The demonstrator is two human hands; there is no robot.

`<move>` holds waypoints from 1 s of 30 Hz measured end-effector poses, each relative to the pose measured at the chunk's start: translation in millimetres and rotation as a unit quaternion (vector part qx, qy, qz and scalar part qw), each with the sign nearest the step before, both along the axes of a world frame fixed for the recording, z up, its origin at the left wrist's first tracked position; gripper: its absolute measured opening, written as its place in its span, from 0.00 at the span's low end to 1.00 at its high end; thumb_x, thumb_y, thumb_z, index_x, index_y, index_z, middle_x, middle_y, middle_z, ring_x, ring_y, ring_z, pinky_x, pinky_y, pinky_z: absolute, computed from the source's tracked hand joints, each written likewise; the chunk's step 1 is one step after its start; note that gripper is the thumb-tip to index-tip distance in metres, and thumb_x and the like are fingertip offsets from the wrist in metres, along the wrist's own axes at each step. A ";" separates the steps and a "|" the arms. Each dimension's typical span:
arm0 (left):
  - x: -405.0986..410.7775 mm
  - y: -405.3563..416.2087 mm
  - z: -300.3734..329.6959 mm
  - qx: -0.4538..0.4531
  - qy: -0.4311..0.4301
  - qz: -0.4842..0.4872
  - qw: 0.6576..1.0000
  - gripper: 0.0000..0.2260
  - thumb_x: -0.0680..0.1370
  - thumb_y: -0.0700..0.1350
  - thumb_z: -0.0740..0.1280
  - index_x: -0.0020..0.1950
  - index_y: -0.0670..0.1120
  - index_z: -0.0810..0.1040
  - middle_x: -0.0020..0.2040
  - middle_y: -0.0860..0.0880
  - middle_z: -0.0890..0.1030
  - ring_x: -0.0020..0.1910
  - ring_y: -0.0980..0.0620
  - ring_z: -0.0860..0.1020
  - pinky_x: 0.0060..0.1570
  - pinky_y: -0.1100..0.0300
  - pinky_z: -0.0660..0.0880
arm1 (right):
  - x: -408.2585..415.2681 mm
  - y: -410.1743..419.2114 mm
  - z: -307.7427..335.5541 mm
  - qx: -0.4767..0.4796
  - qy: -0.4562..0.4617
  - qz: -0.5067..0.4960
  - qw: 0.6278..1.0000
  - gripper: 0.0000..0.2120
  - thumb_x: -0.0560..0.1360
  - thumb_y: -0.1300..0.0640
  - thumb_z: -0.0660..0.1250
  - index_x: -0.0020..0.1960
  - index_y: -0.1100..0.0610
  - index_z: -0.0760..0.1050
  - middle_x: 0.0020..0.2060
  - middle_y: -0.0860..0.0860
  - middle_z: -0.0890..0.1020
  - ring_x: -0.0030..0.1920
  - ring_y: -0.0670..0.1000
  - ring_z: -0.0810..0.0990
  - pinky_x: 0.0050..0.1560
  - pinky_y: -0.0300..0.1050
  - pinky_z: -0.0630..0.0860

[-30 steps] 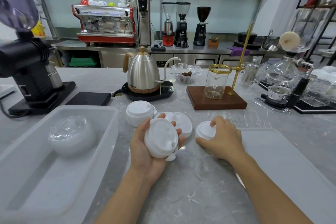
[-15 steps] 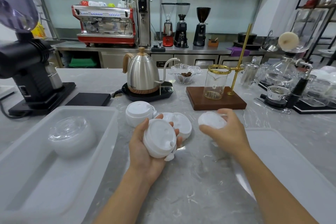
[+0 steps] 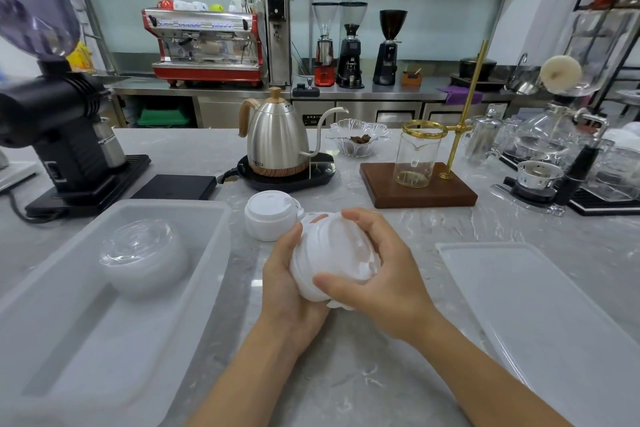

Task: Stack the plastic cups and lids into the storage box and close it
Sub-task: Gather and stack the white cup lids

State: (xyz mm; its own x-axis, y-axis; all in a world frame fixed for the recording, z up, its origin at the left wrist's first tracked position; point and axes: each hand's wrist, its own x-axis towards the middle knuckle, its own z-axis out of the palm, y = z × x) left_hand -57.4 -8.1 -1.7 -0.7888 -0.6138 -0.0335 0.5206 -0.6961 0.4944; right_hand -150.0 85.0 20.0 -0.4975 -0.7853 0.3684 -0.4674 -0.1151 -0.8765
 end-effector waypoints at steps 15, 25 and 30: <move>0.9 1.3 -5.0 -0.006 0.002 -0.032 0.999 0.25 0.71 0.54 0.72 0.64 0.41 0.80 0.57 0.39 0.81 0.60 0.40 0.79 0.62 0.44 0.76 | 5.9 -4.6 -13.5 0.043 0.037 0.046 0.997 0.44 0.57 0.38 0.78 0.70 0.39 0.65 0.67 0.37 0.72 0.69 0.43 0.70 0.65 0.43 0.72; 2.9 -3.8 -7.0 0.017 0.015 -0.063 0.998 0.36 0.67 0.56 0.78 0.70 0.40 0.77 0.64 0.38 0.77 0.66 0.38 0.75 0.75 0.40 0.63 | 0.9 -7.4 -12.5 0.043 -0.027 0.077 0.996 0.40 0.60 0.33 0.74 0.69 0.34 0.63 0.64 0.31 0.71 0.67 0.37 0.71 0.68 0.44 0.72; 4.4 -1.7 -1.9 0.041 0.009 -0.036 0.998 0.30 0.69 0.57 0.73 0.67 0.42 0.79 0.62 0.38 0.79 0.58 0.37 0.78 0.58 0.43 0.74 | -5.7 -7.9 -1.8 -0.043 -0.140 0.090 0.985 0.42 0.61 0.26 0.70 0.68 0.45 0.68 0.60 0.39 0.81 0.62 0.40 0.79 0.57 0.38 0.77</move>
State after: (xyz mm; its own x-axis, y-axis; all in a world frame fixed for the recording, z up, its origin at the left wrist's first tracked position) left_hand -53.0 -9.8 -3.6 -0.8315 -0.5515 -0.0673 0.4762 -0.7698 0.4251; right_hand -155.7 77.1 18.2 -0.4445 -0.8418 0.3062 -0.1743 -0.2540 -0.9514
